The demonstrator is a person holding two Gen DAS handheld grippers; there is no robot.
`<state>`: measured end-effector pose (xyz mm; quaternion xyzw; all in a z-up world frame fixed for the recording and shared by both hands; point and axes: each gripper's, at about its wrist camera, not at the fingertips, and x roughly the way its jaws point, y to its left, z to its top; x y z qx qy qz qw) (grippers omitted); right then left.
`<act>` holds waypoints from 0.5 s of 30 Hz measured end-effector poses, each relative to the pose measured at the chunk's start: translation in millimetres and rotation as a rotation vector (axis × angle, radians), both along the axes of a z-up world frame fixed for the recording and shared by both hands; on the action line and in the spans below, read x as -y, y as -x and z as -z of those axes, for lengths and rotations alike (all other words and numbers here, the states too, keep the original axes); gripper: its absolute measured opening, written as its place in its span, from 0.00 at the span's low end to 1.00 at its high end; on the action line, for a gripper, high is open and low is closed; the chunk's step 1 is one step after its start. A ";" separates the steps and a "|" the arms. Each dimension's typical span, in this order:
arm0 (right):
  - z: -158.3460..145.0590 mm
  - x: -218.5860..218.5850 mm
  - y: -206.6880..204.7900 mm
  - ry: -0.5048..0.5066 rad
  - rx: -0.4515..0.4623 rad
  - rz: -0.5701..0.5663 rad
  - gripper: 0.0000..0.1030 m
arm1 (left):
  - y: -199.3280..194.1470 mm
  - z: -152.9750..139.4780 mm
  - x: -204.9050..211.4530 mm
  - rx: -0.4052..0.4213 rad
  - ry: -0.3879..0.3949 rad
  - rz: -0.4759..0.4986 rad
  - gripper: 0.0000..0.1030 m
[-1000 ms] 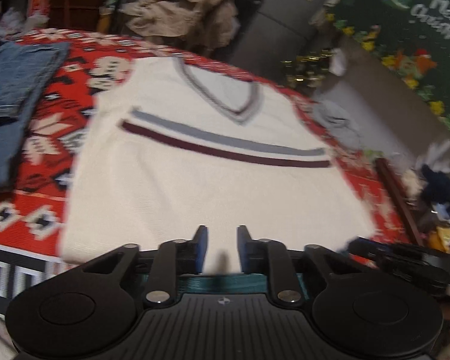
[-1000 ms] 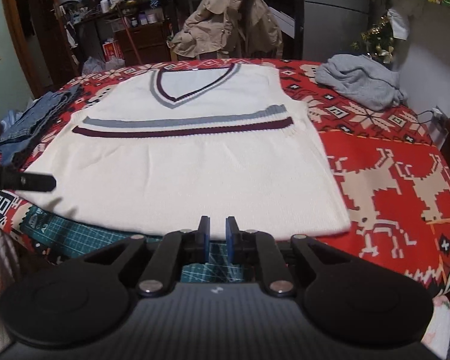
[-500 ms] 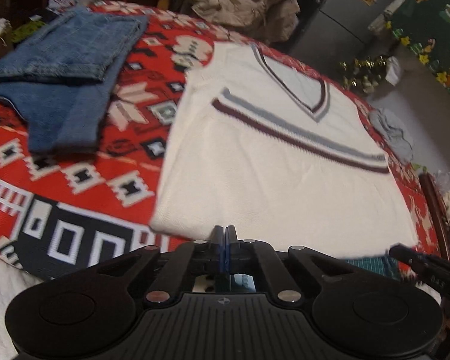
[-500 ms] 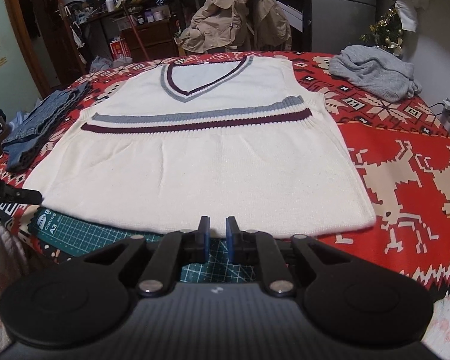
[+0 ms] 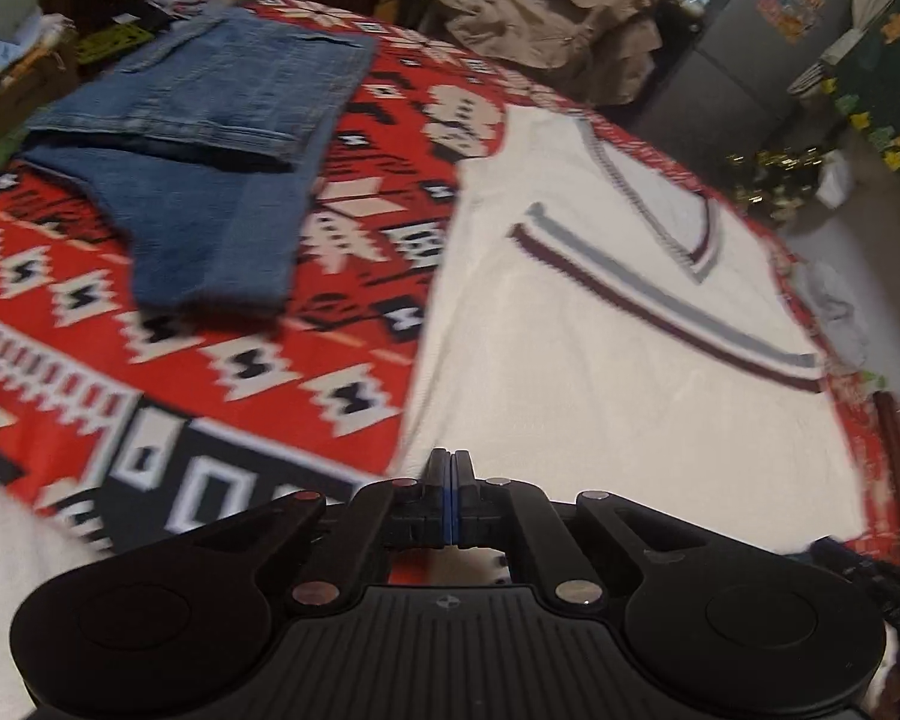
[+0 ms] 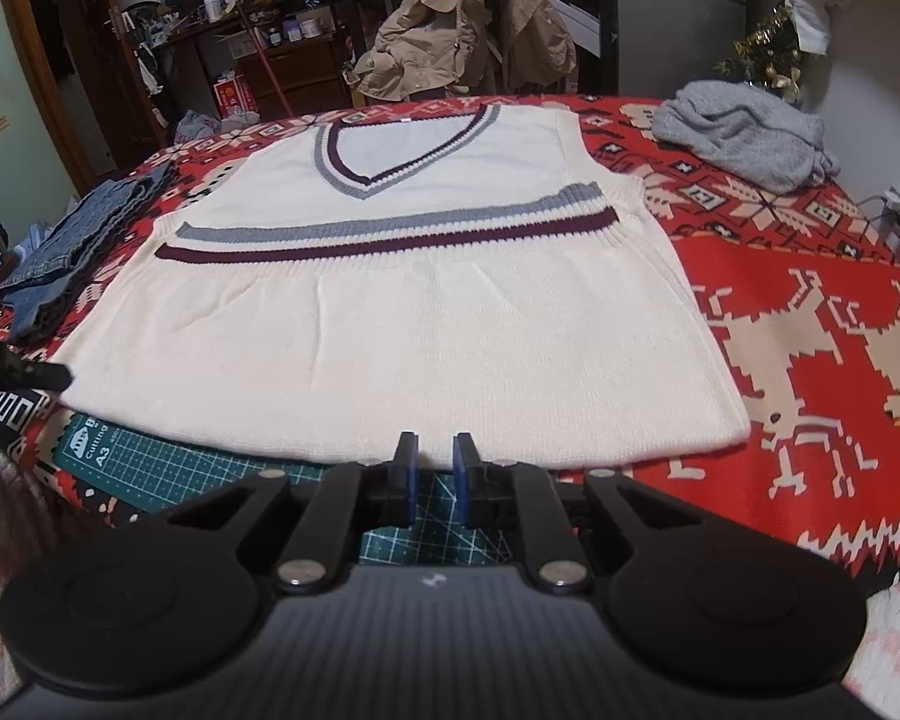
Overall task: Fold clothes
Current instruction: 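Close both grippers and lift them away from the folded vest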
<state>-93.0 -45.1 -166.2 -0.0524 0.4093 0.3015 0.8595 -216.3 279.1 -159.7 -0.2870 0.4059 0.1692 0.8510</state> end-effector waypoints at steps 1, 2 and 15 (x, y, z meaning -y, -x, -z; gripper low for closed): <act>0.3 0.0 -0.4 -0.001 -0.001 0.000 0.13 | 0.2 -2.3 1.2 0.009 0.002 0.004 0.02; -0.1 -0.1 -0.4 -0.001 0.001 -0.001 0.13 | 0.3 -4.7 2.5 0.017 0.004 0.008 0.03; -5.5 2.2 1.5 -0.008 0.011 0.007 0.13 | -63.2 -2.5 14.6 0.103 0.049 0.087 0.05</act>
